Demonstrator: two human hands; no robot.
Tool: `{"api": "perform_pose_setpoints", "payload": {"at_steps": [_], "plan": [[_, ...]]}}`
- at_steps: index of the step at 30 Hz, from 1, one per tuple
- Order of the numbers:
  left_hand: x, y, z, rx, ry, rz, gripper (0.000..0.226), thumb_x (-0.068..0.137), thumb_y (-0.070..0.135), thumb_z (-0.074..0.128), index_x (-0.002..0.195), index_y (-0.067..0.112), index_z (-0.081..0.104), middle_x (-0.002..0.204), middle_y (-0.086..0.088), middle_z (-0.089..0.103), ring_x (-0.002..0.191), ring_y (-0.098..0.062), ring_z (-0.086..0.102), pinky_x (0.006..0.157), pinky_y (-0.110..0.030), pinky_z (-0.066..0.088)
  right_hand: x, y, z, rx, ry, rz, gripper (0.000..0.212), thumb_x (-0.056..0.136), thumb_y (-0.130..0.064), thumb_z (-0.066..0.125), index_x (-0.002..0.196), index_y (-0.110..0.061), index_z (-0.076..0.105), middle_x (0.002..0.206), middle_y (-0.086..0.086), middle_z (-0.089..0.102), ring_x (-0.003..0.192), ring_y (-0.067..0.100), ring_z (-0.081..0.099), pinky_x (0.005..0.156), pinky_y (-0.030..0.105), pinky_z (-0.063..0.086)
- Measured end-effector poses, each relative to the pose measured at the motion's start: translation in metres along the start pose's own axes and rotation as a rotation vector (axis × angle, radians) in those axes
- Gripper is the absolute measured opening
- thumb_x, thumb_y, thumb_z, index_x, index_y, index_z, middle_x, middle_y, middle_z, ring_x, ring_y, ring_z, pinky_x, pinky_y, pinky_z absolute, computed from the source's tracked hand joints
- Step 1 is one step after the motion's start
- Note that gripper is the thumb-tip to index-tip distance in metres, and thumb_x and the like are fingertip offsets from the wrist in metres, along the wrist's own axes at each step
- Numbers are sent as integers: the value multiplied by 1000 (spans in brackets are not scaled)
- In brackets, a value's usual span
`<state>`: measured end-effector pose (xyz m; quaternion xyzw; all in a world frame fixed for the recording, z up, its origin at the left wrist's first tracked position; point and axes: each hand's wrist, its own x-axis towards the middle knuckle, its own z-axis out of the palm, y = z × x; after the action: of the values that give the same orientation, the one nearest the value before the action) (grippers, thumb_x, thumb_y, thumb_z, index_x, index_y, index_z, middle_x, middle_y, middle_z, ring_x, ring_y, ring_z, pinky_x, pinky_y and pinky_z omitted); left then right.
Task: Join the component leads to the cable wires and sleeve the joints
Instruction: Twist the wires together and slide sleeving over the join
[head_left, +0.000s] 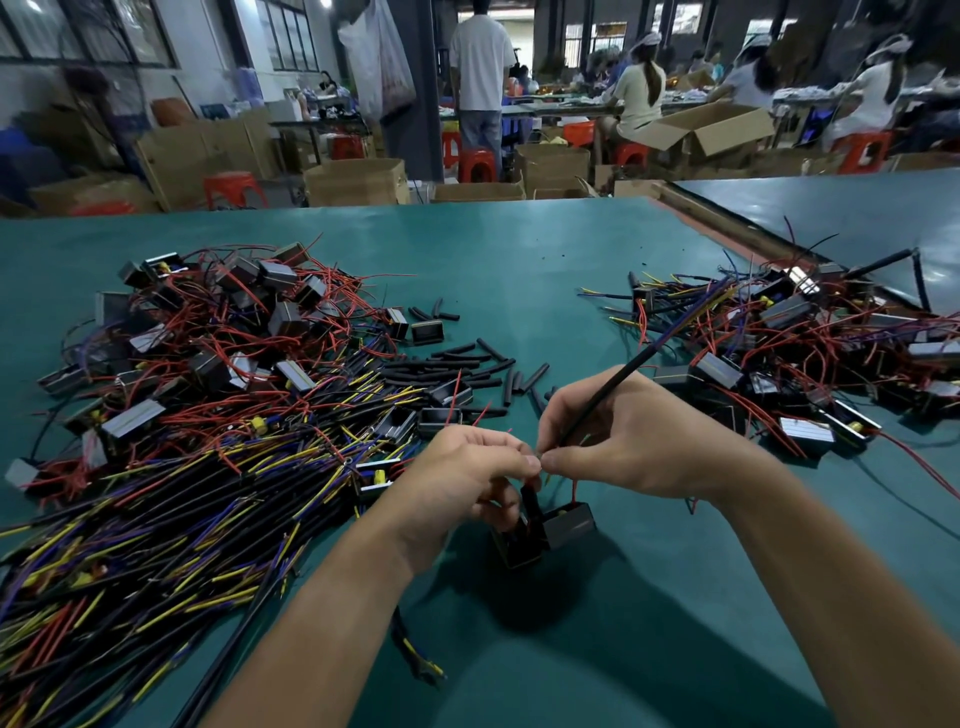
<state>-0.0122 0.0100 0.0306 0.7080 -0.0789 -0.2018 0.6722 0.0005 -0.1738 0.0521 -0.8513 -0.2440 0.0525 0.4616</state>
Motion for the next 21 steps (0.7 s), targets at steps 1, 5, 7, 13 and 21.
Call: {"api": "perform_pose_setpoints", "payload": {"at_steps": [1,5,7,13,21], "plan": [[0,-1,1,15,15,16,21,89,5,60,68,9,62,55,-2,55,42,-11,45,48,-22,39,0,0,0,-16,-2,-4,10,80,-6,76,76,-14,71,67,-2,70,60,4,61,59,13,46],[-1,-5,2,53,19,68,24,90,12,64,66,10,62,51,-2,49,41,-10,43,43,-17,38,-2,1,0,-24,-20,13,9,82,-10,76,77,-12,69,64,-1,67,58,4,58,56,17,46],[0,-6,1,50,11,74,23,90,12,63,67,9,63,50,-1,49,41,-10,43,44,-17,38,-2,1,-1,-37,-25,29,10,83,-10,76,77,-13,68,67,5,68,60,8,60,58,26,50],[2,-9,3,145,31,172,21,88,8,67,68,7,60,49,0,49,41,-11,44,43,-18,36,-5,-2,-3,-62,-82,93,6,85,-12,74,85,-14,69,74,6,72,70,20,68,69,34,56],[2,-11,4,221,79,300,20,69,26,75,61,12,64,50,2,52,47,-16,40,49,-29,30,-8,-5,-6,-92,-108,131,10,83,-15,75,84,-23,70,74,5,73,67,16,66,71,46,55]]}}
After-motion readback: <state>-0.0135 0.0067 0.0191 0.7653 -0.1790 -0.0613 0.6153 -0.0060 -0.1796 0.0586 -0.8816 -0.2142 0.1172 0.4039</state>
